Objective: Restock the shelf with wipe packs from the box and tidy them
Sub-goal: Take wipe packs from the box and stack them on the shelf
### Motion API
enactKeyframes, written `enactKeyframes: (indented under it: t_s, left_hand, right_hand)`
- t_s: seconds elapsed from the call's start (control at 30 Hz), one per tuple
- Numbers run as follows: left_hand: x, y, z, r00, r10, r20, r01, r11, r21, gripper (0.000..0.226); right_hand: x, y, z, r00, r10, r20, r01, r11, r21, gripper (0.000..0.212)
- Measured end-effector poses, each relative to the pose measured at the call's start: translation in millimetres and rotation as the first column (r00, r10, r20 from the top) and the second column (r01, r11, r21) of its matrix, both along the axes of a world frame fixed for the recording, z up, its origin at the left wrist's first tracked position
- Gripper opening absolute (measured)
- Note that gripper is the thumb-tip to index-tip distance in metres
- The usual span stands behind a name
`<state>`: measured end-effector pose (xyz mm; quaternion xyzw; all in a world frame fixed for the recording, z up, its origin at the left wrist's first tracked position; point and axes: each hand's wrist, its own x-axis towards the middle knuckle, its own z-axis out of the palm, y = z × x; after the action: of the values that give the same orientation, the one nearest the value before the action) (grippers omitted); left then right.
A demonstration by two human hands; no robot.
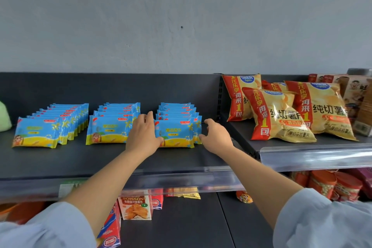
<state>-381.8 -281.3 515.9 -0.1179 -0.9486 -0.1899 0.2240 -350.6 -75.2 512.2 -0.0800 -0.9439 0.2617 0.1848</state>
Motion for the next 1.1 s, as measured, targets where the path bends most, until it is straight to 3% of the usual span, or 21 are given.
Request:
enactKeyframes:
  t_s: [0.23, 0.5, 0.87, 1.1]
  left_hand:
    - [27.8, 4.9, 2.8, 0.991, -0.026, -0.132, 0.005, 0.987, -0.158, 0.071]
    - [67.1, 10.0, -1.8, 0.983, -0.117, -0.139, 0.073, 0.956, -0.284, 0.055]
    - [155.3, 5.1, -32.9, 0.943, -0.331, -0.039, 0.298, 0.889, -0.348, 0.051]
    - [211.0, 35.5, -74.1, 0.888, -0.457, 0.05, 0.441, 0.817, -0.372, 0.048]
  right_hand:
    - [27.7, 2.0, 2.6, 0.999, 0.034, -0.015, -0.03, 0.982, 0.186, 0.053]
    - [81.0, -1.1, 2.5, 0.999, 0.011, -0.038, -0.001, 0.965, 0.261, 0.053]
    - [204.2, -14.3, -29.0, 0.984, -0.175, 0.031, 0.154, 0.93, 0.334, 0.051]
    - [289.7, 3.0, -68.1, 0.934, -0.323, 0.15, 0.227, 0.864, 0.45, 0.04]
